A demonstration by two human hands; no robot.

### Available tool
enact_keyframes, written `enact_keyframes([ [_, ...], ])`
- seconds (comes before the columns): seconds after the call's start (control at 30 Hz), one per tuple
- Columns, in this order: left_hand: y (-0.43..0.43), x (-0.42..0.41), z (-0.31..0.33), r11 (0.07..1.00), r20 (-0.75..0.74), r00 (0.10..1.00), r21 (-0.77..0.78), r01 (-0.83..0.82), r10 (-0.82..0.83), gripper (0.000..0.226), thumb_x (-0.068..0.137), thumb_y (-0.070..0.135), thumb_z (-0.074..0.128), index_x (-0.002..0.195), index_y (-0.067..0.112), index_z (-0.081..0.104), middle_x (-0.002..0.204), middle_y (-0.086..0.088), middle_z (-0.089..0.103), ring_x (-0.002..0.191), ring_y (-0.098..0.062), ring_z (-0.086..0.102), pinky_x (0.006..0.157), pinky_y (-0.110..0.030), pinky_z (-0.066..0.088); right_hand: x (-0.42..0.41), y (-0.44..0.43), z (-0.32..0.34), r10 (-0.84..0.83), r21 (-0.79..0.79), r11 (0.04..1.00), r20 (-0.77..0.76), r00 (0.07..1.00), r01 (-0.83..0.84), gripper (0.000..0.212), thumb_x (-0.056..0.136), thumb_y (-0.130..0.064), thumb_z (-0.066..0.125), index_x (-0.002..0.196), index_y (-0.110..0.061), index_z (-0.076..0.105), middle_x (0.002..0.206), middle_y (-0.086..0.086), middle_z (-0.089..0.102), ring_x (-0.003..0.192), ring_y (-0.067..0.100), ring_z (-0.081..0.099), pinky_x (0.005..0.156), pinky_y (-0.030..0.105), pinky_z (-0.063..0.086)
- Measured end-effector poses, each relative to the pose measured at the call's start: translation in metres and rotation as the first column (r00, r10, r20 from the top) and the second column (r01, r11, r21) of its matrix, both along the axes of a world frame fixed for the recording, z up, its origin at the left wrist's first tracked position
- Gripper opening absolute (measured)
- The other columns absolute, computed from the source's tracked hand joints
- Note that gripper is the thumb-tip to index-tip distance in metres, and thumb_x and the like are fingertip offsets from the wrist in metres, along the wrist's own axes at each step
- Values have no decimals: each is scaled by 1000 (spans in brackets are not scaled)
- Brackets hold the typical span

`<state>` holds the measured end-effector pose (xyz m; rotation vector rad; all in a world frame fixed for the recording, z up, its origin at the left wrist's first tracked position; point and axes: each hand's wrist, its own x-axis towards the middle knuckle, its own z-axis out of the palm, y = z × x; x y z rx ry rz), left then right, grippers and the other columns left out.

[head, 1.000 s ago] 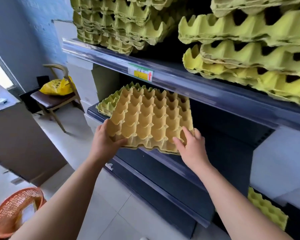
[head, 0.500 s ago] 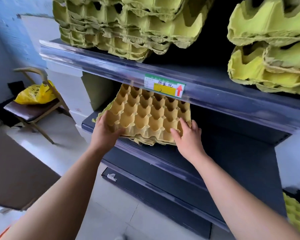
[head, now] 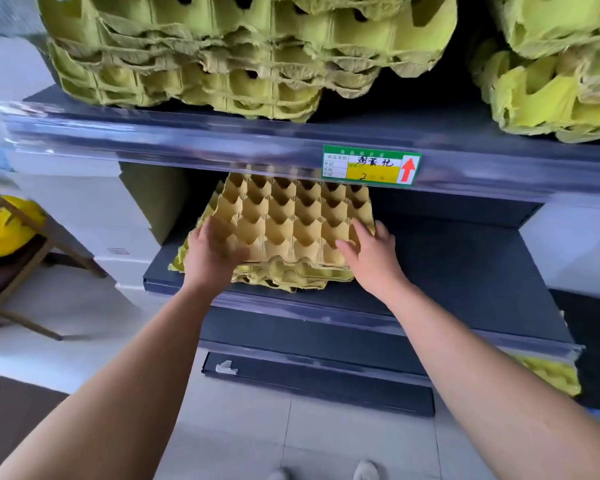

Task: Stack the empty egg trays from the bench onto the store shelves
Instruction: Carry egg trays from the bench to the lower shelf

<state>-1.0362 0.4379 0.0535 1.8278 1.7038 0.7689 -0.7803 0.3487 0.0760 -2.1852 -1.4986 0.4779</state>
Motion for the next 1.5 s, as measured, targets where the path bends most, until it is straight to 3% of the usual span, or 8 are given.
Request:
enact_keyframes([
  [0.3, -2, -2, -1, 999, 17, 999, -13, 46, -45, 71, 78, 30, 75, 137, 19, 37, 136, -10, 41, 116, -24, 44, 84, -31, 35, -7, 0, 2, -41, -7, 999, 11, 999, 41, 59, 95, -49, 43, 147, -26, 27, 153, 19, 16, 138, 39, 15, 110, 46, 24],
  [0.47, -10, -5, 3, 997, -90, 995, 56, 52, -47, 80, 82, 33, 73, 147, 14, 30, 147, -13, 33, 129, -37, 35, 109, -47, 32, -7, -10, 3, -48, 36, 998, 97, 994, 44, 58, 94, -45, 47, 145, -19, 35, 151, 18, 24, 134, 37, 25, 110, 45, 28],
  [0.57, -22, 1, 9, 971, -236, 971, 218, 97, -44, 64, 86, 31, 66, 141, 8, 42, 147, -15, 37, 131, -40, 33, 110, -48, 28, -9, -19, 6, -37, 88, 996, 134, 990, 25, 54, 94, -40, 50, 140, -14, 42, 149, 16, 30, 133, 35, 29, 108, 44, 31],
  [0.73, -54, 37, 11, 859, -341, 921, 395, 325, -192, 35, 86, 24, 66, 119, 11, 64, 125, -10, 60, 109, -38, 52, 94, -47, 41, -3, -50, 15, -44, 216, 976, 199, 979, 0, 42, 95, -30, 52, 133, -12, 53, 146, 7, 41, 132, 25, 37, 106, 35, 32],
  [0.9, -95, 100, 9, 782, -368, 855, 377, 497, -366, 33, 84, 21, 68, 115, 10, 66, 119, -7, 63, 99, -37, 57, 83, -45, 48, 28, -109, 16, -124, 253, 966, 236, 964, 62, 38, 95, -25, 53, 128, -8, 57, 136, 6, 53, 123, 25, 49, 101, 33, 38],
  [1.03, -130, 166, 8, 712, -355, 799, 370, 597, -486, 32, 81, 18, 72, 111, 8, 67, 113, -7, 66, 94, -36, 60, 81, -43, 51, 76, -170, 14, -205, 304, 945, 263, 943, 121, 30, 88, -20, 60, 110, -1, 66, 108, 13, 68, 99, 34, 63, 85, 39, 52],
  [1.23, -212, 288, 5, 594, -346, 693, 359, 720, -632, 29, 78, 18, 76, 104, 7, 70, 105, -7, 69, 88, -34, 64, 77, -41, 52, 174, -281, 9, -337, 230, 933, 294, 894, 276, 26, 84, -22, 52, 90, -1, 66, 84, 12, 67, 78, 32, 63, 66, 40, 53],
  [1.5, -334, 451, -8, 463, -314, 546, 303, 833, -777, 26, 74, 18, 78, 98, 8, 73, 101, -7, 70, 87, -35, 64, 72, -42, 51, 306, -424, -3, -473, 162, 881, 321, 821, 444, 21, 76, -17, 59, 86, -1, 68, 82, 13, 68, 78, 31, 64, 69, 40, 55],
])
